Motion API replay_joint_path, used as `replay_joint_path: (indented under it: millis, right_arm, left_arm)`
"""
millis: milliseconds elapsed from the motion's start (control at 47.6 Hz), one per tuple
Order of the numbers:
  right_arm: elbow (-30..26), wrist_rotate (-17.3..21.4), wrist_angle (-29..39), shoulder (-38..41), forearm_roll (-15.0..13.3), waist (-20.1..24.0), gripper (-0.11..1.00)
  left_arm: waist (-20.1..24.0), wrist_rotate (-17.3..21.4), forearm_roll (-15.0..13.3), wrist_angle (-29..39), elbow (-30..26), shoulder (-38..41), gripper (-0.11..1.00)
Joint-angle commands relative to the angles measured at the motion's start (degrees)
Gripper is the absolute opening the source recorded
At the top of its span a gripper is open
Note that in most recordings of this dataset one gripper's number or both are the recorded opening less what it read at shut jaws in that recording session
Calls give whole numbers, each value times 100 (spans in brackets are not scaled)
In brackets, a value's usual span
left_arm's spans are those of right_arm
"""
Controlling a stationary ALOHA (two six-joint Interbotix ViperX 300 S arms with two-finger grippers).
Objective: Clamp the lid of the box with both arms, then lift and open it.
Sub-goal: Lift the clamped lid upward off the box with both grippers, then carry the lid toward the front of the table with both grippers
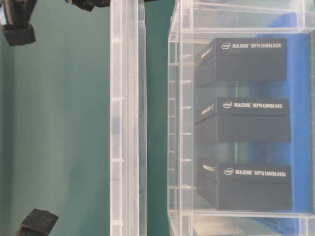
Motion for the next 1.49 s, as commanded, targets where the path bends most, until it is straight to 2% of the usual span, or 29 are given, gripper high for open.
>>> replay_joint_path:
  millis: [0, 378, 693, 1092, 1302, 1470]
  right_arm:
    - [-404, 290, -176, -18, -53, 501, 0]
    - [-413, 1547, 167, 18, -686, 1512, 0]
    - [-448, 2514, 369, 114, -1107, 2312, 0]
    - [-826, 3498, 888, 606, -1450, 3208, 0]
    - [-844, 3894, 976, 686, -1503, 3322, 0]
    - [-853, 3981, 984, 747, -1512, 3401, 0]
  left_arm:
    - [-299, -149, 0, -185, -387, 0, 1]
    - [-1107, -826, 9, -132, -387, 44, 1]
    - [-1714, -1318, 18, -114, -378, 79, 1]
    - [-2426, -1854, 79, -114, -422, 176, 1]
    - [-2716, -1916, 97, -149, -387, 211, 1]
    - [-2830, -2057, 97, -149, -369, 272, 1]
